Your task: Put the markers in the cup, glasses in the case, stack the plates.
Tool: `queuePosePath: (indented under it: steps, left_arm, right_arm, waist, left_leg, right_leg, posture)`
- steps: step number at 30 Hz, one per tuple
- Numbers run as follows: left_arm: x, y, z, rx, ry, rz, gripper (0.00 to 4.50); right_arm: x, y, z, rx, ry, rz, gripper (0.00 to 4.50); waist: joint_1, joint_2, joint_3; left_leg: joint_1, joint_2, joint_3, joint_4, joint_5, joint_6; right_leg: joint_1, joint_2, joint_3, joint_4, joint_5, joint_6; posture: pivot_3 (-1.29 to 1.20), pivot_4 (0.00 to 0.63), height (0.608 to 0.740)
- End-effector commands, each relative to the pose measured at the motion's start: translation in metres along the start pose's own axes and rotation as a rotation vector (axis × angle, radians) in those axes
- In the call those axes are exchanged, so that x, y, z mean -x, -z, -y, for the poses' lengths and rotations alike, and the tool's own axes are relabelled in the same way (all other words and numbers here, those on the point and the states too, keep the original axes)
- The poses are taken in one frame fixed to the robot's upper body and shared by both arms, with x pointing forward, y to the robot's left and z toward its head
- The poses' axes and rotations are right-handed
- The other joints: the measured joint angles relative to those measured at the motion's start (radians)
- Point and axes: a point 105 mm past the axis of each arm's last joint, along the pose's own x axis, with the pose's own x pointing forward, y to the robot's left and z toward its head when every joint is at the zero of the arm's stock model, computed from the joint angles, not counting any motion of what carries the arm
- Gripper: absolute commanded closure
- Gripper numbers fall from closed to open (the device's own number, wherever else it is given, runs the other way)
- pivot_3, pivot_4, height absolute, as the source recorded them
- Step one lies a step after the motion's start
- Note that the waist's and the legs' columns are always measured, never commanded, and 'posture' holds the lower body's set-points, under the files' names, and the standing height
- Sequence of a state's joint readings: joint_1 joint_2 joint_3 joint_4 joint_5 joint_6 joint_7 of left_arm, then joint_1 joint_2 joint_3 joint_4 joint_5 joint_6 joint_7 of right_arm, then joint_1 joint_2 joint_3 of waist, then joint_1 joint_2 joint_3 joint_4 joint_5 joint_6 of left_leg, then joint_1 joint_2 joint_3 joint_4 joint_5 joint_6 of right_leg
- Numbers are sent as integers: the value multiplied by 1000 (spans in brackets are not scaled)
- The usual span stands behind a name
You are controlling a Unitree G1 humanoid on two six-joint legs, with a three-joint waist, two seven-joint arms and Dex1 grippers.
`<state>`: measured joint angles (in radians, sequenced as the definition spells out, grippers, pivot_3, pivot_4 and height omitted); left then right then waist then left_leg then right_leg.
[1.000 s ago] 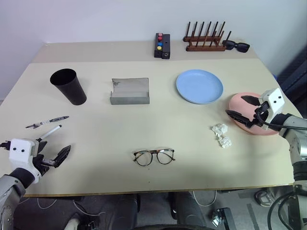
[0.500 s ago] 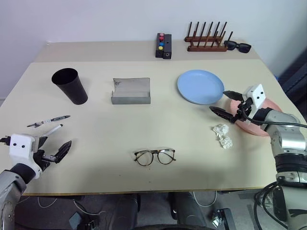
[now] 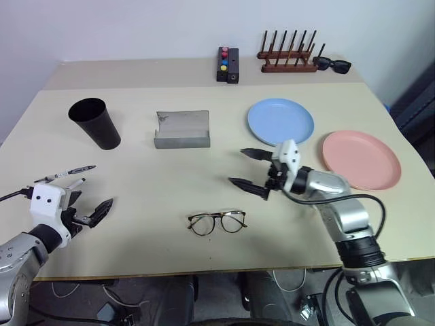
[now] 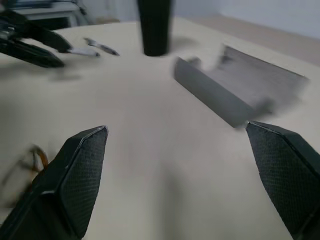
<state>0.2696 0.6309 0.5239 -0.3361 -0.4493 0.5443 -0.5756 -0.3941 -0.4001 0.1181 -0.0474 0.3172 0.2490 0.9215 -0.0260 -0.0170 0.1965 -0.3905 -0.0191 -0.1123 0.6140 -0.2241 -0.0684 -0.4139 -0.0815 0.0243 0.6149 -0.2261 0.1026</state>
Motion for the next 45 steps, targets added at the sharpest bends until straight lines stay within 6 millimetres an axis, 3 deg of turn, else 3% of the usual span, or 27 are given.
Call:
queuePosePath:
  steps: [1,11,21,31,33,40,45]
  left_arm:
    - [4,-7,-1,-34,-19,11,41]
    - [-3,-18,-34,-90,-123,-33,41]
    - [-17,-4,-76,-36,-93,-304,41]
    - [-30,15,-73,-46,58,-481,41]
    - [-31,14,-72,-46,65,-471,852]
    - [-27,15,-71,-43,71,-465,4420]
    - [-27,8,-76,-53,10,-418,4471]
  right_arm:
    - [-11,-15,-3,45,11,20,0]
    - [-34,-14,-15,24,27,34,0]
    - [-36,-10,-16,11,61,36,0]
    - [-36,-17,-26,-4,21,78,0]
    - [-35,-21,-32,-18,-16,99,0]
    - [-35,-29,-48,-50,-112,146,0]
    - [-36,-29,-47,-51,-125,150,0]
  waist:
    - [7,0,0]
    - [8,0,0]
    - [3,0,0]
    - [5,1,-1]
    - [5,1,-1]
    - [2,2,-1]
    - [-9,2,-1]
  left_leg:
    - [0,0,0,0,0,0]
    - [0,0,0,0,0,0]
    - [-1,0,0,-1,0,0]
    - [0,0,0,-1,0,0]
    - [0,0,0,-1,0,0]
    - [1,0,0,-1,0,0]
    - [1,1,0,-2,0,0]
  right_leg:
    - [0,0,0,0,0,0]
    - [-1,0,0,0,0,0]
    - [-3,1,0,2,0,1]
    - [-3,1,0,4,0,0]
    - [-3,1,0,4,0,0]
    - [-3,1,0,6,-2,2]
    - [-4,1,0,6,-1,2]
  posture:
    - [0,150,740]
    - [0,150,740]
    - [0,150,740]
    - [0,150,740]
    - [0,150,740]
    - [0,150,740]
    - [0,150,740]
